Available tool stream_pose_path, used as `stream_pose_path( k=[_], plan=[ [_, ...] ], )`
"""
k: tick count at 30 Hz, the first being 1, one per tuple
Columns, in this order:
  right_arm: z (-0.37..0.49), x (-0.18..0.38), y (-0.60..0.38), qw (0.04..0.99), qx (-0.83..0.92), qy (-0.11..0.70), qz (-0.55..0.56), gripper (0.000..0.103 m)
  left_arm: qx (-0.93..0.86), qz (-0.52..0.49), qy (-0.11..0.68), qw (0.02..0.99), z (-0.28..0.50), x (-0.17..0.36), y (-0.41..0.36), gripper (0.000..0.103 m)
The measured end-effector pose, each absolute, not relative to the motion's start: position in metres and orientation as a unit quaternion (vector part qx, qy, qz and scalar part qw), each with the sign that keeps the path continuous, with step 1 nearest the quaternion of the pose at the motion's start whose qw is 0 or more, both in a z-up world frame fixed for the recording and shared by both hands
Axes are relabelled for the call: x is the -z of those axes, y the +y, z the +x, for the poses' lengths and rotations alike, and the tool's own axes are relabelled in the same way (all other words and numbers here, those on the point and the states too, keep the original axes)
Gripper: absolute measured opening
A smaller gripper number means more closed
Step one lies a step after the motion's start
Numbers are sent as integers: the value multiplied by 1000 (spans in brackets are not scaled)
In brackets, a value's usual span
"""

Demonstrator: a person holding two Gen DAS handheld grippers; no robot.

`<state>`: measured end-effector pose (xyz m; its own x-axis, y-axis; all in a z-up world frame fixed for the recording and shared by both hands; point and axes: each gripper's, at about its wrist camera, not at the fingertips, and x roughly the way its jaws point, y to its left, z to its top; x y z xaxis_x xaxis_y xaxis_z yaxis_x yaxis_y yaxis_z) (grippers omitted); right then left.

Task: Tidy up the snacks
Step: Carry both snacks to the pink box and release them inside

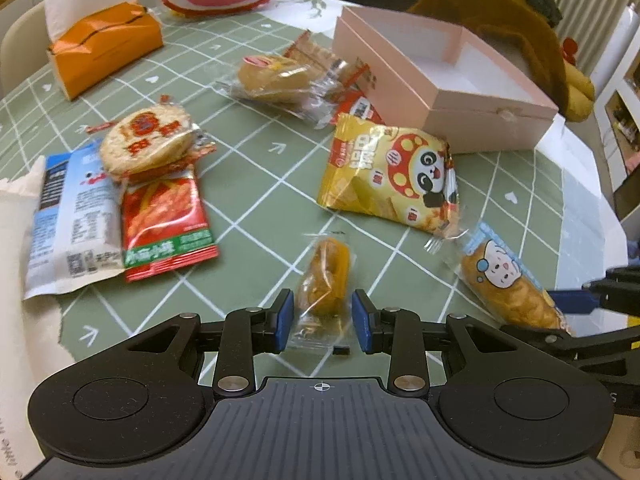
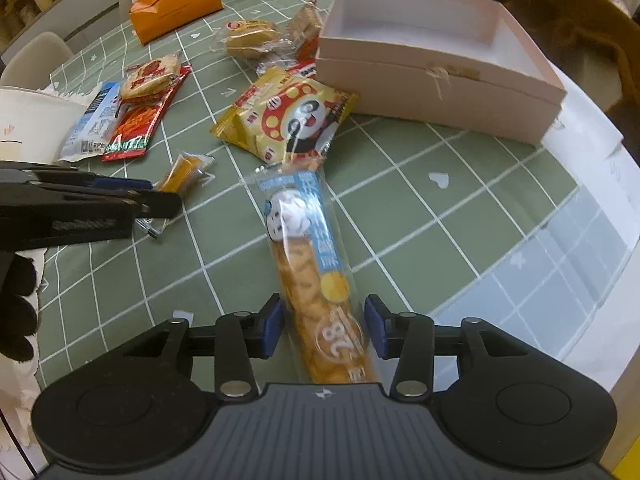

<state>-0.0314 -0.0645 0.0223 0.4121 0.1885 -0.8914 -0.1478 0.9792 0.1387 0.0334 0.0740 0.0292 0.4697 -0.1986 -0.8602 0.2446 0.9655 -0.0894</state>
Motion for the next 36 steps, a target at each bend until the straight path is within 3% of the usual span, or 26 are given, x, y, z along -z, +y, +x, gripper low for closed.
stream_pose_path(
  k=[4, 6, 11, 21, 25, 31, 36],
  plan=[
    [-21, -22, -63, 843, -105, 527, 23, 44, 138, 36, 497, 856, 31, -29, 66, 34],
    [-22, -22, -64, 841, -111, 528, 26, 37, 150, 34, 495, 855, 23, -31, 63, 33],
    [-37, -32, -83, 838, -119, 531, 39, 29, 177, 36, 483, 856, 0, -43, 41, 31],
    [-13, -162, -155, 901, -120, 410, 80, 24, 215, -12, 338, 916, 37, -196, 14, 29],
    [24, -218, -176, 926, -123, 350, 74, 24, 207, -18, 318, 925, 76, -233, 1, 29],
    [73, -236, -200, 929, -136, 336, 77, 20, 193, -51, 352, 915, 119, -219, -11, 29],
    [118, -204, -203, 904, -140, 389, 106, 21, 186, -122, 430, 875, 175, -159, -19, 32]
  ],
)
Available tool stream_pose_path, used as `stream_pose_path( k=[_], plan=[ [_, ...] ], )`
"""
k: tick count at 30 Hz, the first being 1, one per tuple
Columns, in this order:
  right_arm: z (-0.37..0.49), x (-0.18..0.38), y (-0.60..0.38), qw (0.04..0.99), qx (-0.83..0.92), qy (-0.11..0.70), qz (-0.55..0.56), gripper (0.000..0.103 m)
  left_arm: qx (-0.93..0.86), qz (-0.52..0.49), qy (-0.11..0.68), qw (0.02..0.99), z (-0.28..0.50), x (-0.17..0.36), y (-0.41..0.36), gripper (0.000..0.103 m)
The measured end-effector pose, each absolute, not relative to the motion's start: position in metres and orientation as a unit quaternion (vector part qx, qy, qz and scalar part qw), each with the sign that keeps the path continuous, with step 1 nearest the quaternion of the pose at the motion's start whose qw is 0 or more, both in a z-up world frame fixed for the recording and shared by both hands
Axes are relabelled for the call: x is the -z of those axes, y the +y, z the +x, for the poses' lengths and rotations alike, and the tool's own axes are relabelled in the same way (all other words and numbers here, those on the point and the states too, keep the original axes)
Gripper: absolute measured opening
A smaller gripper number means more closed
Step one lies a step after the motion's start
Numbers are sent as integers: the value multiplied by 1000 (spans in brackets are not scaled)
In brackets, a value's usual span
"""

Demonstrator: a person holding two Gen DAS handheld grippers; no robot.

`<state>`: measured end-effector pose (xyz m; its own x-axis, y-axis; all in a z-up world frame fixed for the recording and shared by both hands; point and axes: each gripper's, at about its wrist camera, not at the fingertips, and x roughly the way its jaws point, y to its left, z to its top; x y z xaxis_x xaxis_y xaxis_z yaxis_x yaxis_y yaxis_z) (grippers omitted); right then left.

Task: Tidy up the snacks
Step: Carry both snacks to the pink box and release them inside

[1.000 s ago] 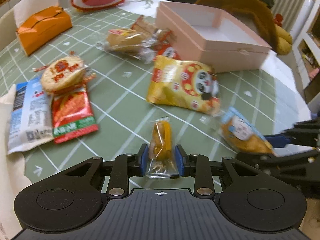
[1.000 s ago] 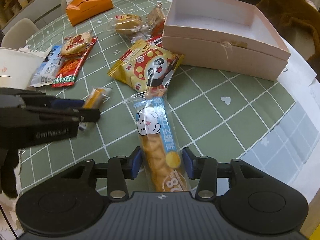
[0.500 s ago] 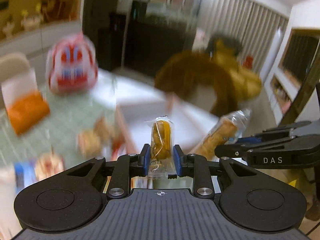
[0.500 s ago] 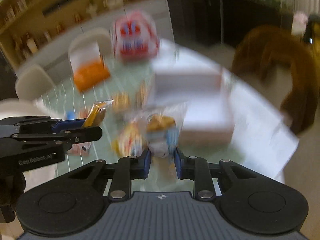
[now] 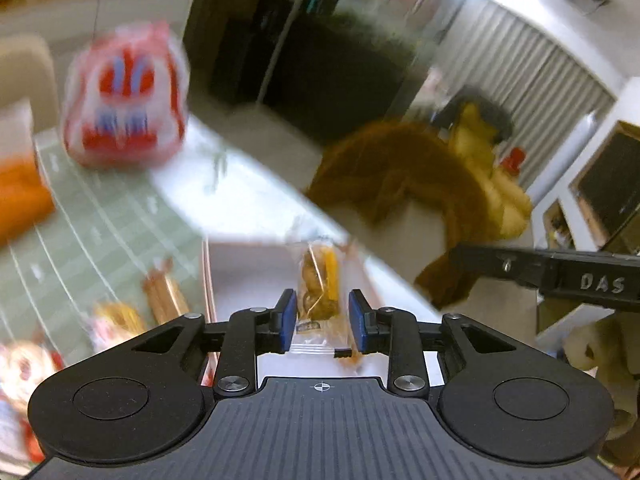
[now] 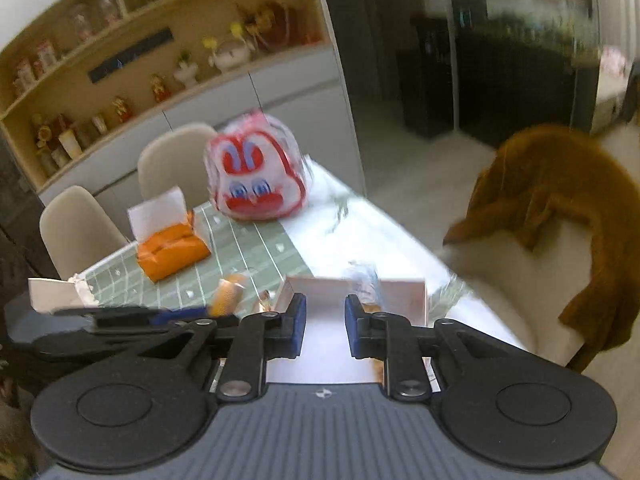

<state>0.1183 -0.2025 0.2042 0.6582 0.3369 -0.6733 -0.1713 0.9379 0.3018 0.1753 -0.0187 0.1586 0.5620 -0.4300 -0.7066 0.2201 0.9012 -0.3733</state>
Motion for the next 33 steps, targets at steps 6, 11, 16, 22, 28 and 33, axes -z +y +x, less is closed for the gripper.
stream_pose_path(
  k=[6, 11, 16, 22, 28, 33],
  plan=[
    [140, -138, -217, 880, -105, 448, 121, 37, 133, -132, 466, 865, 183, -104, 7, 32],
    [99, -102, -219, 890, -82, 444, 67, 52, 93, -157, 445, 877, 173, -85, 37, 32],
    [61, -65, -204, 858, -151, 481, 94, 52, 80, -162, 473, 863, 176, -60, 51, 32],
    [74, -34, -166, 838, -176, 503, 116, 52, 93, -127, 474, 866, 185, -47, 45, 32],
    [103, -37, -171, 859, -122, 481, 125, 51, 115, -116, 471, 867, 214, -38, 40, 32],
    [101, -32, -172, 861, -112, 486, 100, 52, 157, -70, 474, 863, 234, -25, 34, 33]
  ],
)
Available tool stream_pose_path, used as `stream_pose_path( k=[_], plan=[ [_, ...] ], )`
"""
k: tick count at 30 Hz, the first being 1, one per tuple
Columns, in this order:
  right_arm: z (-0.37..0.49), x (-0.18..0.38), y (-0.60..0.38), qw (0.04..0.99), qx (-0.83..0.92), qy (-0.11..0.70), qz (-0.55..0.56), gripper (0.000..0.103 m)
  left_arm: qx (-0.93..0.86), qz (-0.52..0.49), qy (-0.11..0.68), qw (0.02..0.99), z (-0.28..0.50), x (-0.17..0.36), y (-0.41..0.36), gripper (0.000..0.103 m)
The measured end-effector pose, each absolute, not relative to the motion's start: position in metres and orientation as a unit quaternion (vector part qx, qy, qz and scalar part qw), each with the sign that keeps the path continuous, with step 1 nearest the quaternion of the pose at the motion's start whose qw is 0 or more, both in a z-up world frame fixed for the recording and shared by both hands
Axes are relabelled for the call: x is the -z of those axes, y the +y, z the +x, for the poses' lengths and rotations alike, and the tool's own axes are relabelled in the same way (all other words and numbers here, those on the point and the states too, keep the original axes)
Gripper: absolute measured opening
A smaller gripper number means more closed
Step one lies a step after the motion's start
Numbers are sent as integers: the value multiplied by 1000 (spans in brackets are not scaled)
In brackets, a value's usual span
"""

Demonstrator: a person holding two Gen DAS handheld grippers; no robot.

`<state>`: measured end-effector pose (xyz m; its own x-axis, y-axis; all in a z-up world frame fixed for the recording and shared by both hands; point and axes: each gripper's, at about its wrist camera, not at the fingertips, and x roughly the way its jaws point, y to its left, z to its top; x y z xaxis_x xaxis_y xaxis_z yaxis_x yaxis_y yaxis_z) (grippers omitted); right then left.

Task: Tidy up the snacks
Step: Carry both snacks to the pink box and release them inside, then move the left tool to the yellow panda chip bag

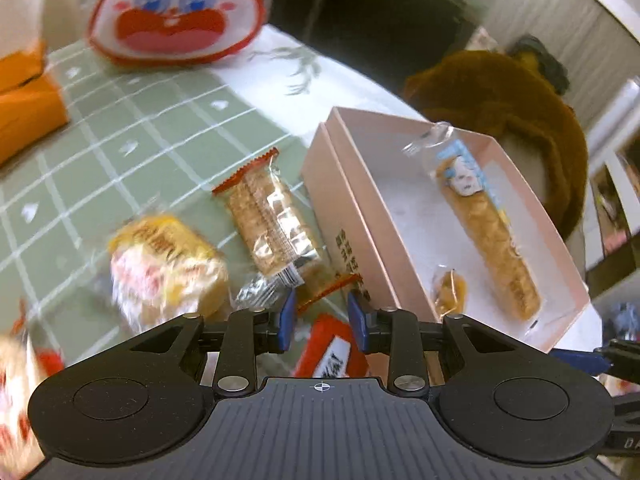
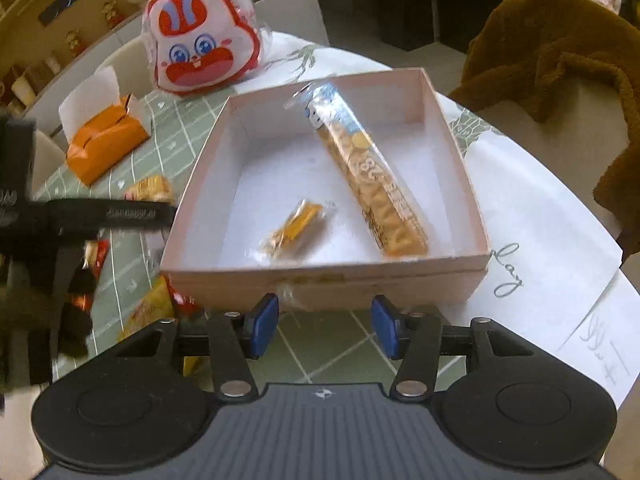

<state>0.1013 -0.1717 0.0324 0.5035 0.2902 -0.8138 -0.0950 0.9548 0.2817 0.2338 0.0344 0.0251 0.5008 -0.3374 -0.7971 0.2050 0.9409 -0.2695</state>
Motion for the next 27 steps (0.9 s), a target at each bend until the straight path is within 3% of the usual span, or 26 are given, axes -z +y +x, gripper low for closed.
stream_pose_path(
  k=[6, 7, 14, 17, 27],
  plan=[
    [78, -24, -146, 861, -144, 485, 51, 53, 215, 47, 472, 854, 216, -21, 25, 28],
    [76, -23, -142, 858, -155, 486, 55, 55, 223, 43, 473, 851, 210, -20, 28, 24],
    [76, -23, -111, 845, -183, 494, 89, 58, 240, 20, 493, 836, 170, -20, 48, 23],
    [71, -29, -98, 846, -201, 487, 83, 67, 232, 12, 501, 834, 158, -21, 56, 22],
    [111, -16, -84, 863, -156, 474, 86, 67, 169, -71, 454, 872, 160, -43, 78, 22]
  ],
)
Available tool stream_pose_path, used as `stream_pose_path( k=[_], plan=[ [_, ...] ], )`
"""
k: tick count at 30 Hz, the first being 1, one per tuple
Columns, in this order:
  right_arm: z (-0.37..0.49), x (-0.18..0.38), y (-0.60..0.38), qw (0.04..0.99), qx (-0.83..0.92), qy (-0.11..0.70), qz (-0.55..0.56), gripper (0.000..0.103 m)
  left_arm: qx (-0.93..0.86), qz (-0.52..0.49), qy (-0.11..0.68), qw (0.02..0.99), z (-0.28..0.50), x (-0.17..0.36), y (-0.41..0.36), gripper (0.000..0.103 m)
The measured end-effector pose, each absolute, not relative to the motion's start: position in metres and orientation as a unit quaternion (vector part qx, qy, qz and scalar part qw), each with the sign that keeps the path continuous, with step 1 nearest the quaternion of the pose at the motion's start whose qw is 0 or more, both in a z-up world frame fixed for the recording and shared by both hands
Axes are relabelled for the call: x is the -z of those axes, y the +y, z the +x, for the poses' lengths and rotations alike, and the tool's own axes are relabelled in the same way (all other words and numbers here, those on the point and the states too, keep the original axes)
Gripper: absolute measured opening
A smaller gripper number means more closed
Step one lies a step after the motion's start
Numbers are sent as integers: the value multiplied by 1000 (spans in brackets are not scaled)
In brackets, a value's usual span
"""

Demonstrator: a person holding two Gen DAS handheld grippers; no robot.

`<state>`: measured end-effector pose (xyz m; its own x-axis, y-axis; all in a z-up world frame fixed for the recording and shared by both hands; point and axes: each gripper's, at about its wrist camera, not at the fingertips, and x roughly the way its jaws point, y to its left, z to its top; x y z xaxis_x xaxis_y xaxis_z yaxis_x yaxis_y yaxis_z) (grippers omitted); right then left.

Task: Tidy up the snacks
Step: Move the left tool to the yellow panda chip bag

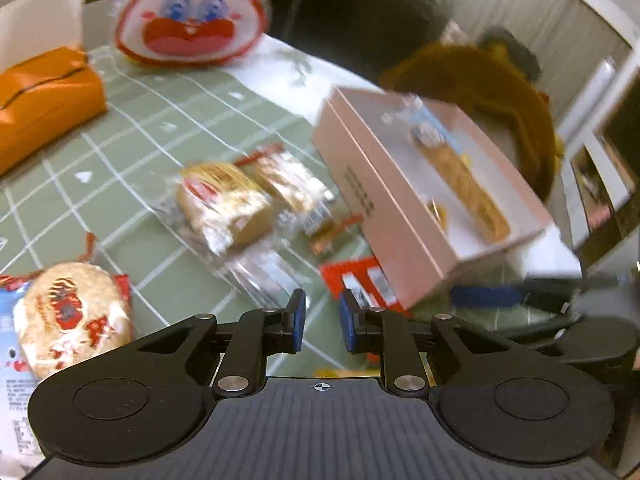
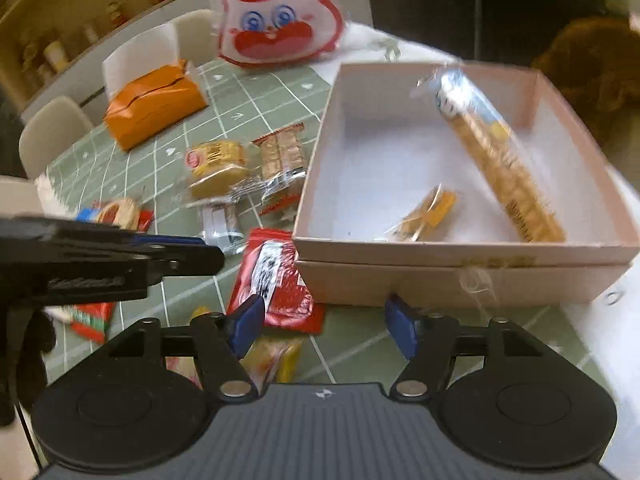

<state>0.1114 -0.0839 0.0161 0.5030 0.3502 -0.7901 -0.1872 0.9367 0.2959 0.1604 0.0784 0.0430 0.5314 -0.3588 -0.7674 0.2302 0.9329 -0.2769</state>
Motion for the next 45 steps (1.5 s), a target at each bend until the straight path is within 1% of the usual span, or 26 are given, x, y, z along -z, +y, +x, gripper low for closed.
stream_pose_path(
  k=[2, 3, 4, 7, 8, 10, 15, 22, 29, 33, 34, 38, 42, 45],
  plan=[
    [118, -10, -78, 852, -164, 485, 112, 68, 138, -99, 446, 879, 161, -47, 88, 22],
    [119, -8, -71, 853, -163, 483, 113, 74, 123, -112, 440, 883, 161, -50, 93, 22],
    [119, -8, -64, 858, -160, 477, 106, 77, 108, -121, 433, 887, 160, -53, 98, 22],
    [113, -5, -36, 877, -150, 454, 54, 78, 90, -135, 418, 894, 150, -61, 108, 22],
    [112, -4, -30, 880, -149, 448, 40, 77, 89, -140, 417, 894, 147, -63, 111, 22],
    [107, -4, -23, 885, -154, 438, 15, 60, 88, -149, 416, 893, 135, -64, 114, 23],
    [95, -9, -24, 872, -193, 449, -23, 56, 84, -165, 438, 879, 107, -61, 118, 23],
    [70, -9, -79, 873, -163, 459, -7, 56, 135, -160, 481, 851, 72, -50, 93, 23],
    [53, -2, -137, 884, -85, 460, -13, 60, 154, -119, 493, 848, 57, -53, 62, 23],
    [41, 3, -159, 882, -70, 465, 4, 73, 160, -98, 493, 849, 49, -58, 46, 23],
    [36, 3, -163, 883, -67, 465, 8, 74, 160, -97, 494, 849, 47, -59, 45, 23],
    [26, 2, -168, 881, -71, 466, 20, 74, 157, -104, 508, 841, 36, -61, 46, 23],
    [21, -11, -169, 890, -77, 447, 51, 74, 151, -141, 535, 819, 25, -48, 52, 23],
    [24, -24, -161, 897, -94, 429, 58, 74, 133, -179, 533, 816, 28, -35, 56, 23]
  ],
)
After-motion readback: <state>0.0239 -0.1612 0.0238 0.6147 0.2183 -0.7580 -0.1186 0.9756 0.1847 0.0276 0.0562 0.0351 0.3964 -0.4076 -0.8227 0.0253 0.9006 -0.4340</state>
